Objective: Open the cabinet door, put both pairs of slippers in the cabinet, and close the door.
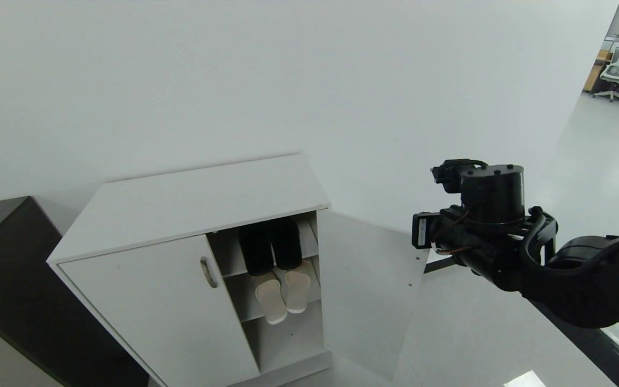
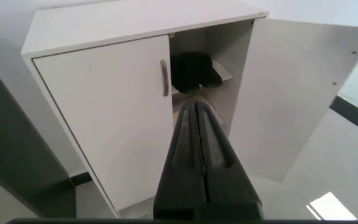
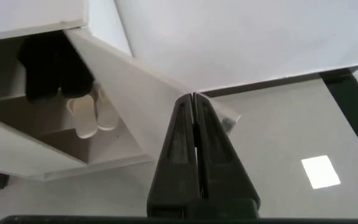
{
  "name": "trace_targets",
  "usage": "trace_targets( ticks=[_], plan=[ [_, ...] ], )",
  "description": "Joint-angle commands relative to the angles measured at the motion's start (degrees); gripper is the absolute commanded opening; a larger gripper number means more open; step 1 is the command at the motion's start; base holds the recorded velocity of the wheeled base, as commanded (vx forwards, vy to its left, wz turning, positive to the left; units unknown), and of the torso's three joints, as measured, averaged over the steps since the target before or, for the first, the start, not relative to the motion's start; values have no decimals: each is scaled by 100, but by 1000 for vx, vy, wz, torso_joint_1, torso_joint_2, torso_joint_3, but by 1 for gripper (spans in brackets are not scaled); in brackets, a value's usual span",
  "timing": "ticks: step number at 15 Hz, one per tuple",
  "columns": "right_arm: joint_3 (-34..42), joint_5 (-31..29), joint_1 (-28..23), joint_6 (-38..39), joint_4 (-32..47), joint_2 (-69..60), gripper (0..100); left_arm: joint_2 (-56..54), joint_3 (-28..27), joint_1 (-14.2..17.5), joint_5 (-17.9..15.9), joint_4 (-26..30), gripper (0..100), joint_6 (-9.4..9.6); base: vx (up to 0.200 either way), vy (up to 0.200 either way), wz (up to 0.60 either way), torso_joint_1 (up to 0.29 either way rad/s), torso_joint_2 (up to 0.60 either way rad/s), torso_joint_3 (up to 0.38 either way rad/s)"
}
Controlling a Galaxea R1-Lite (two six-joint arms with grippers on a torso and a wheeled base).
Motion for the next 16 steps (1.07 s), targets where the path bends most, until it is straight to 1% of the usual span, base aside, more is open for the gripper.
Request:
trace_targets(
  ticks=[1, 2, 5, 7, 9, 11, 13, 15, 16],
  plan=[
    [-163, 1, -115, 0, -24, 248, 0, -1, 0, 0, 5, 0, 0, 2, -200, 0, 0, -7, 2, 2],
    [-207, 1, -150, 0, -24, 310, 0, -1, 0, 0, 5, 0, 0, 2, -200, 0, 0, -7, -12, 2],
    [-514, 36, -432, 17, -33, 652, 0, -1, 0, 0, 5, 0, 0, 2, 0, 0, 0, 0, 0, 0],
    [-637, 607, -651, 26, -33, 723, 0, -1, 0, 0, 5, 0, 0, 2, 0, 0, 0, 0, 0, 0],
    [-857, 1003, -959, 26, -42, 881, 0, -1, 0, 0, -4, 0, 0, 2, 0, 0, 0, 0, 0, 0],
    [-1051, 1205, -1179, 26, -147, 1004, 0, -1, 0, 0, -4, 0, 0, 2, 0, 0, 0, 0, 0, 0],
    [-1059, 1355, -1267, 44, -200, 1092, 0, -1, 0, 0, -4, 0, 0, 2, 0, 0, 0, 0, 0, 0],
    [-1138, 1355, -1284, 140, -323, 1276, 0, -1, 0, 0, -4, 0, 0, 2, 0, 0, 0, 0, 0, 0],
    [-1165, 1346, -1319, 140, -525, 1426, 0, -1, 0, 0, -4, 0, 0, 2, 0, 0, 0, 0, 0, 0]
  ],
)
